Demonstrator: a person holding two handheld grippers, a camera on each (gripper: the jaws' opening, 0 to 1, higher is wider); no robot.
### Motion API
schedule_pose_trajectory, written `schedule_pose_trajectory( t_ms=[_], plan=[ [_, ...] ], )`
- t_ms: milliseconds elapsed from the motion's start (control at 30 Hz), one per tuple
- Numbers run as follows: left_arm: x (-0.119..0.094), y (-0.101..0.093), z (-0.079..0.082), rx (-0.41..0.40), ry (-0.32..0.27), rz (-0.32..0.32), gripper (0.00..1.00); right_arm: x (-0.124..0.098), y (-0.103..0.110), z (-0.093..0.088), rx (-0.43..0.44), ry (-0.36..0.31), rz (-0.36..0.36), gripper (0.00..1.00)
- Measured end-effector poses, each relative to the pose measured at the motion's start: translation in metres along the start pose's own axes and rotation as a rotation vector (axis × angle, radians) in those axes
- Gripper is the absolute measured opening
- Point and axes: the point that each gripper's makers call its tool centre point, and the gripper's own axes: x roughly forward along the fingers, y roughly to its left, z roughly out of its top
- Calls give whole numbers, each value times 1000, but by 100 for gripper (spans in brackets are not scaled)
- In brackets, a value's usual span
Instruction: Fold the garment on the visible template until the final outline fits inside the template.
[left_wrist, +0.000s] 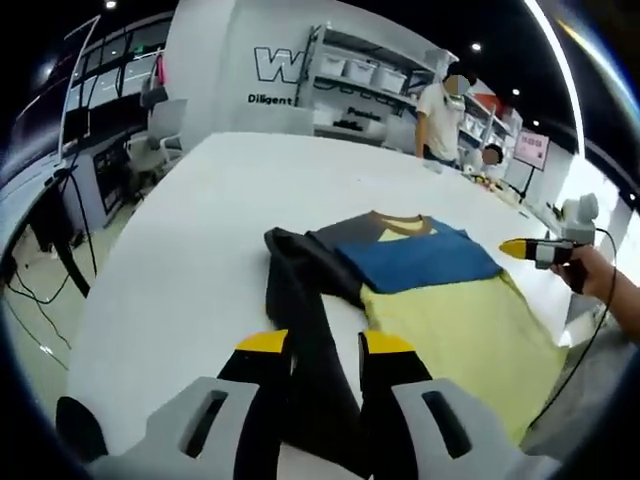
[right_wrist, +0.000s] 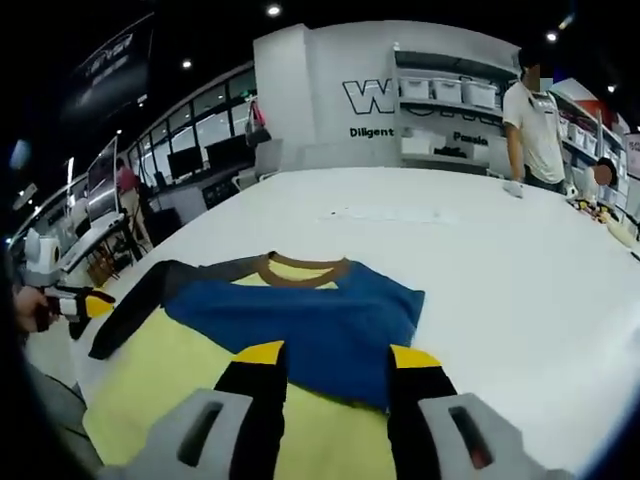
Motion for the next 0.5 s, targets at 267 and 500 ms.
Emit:
schedule_pose_trajectory(
  t_ms=[267,500],
  plan=[
    [-3,-3,-17,13,78,-13,24,-12,-2,-6,8,3,-12,36],
    [-1,-9,-28,-22,100,-34,22,-20,-2,-11,-23,5,-18,40]
  ],
)
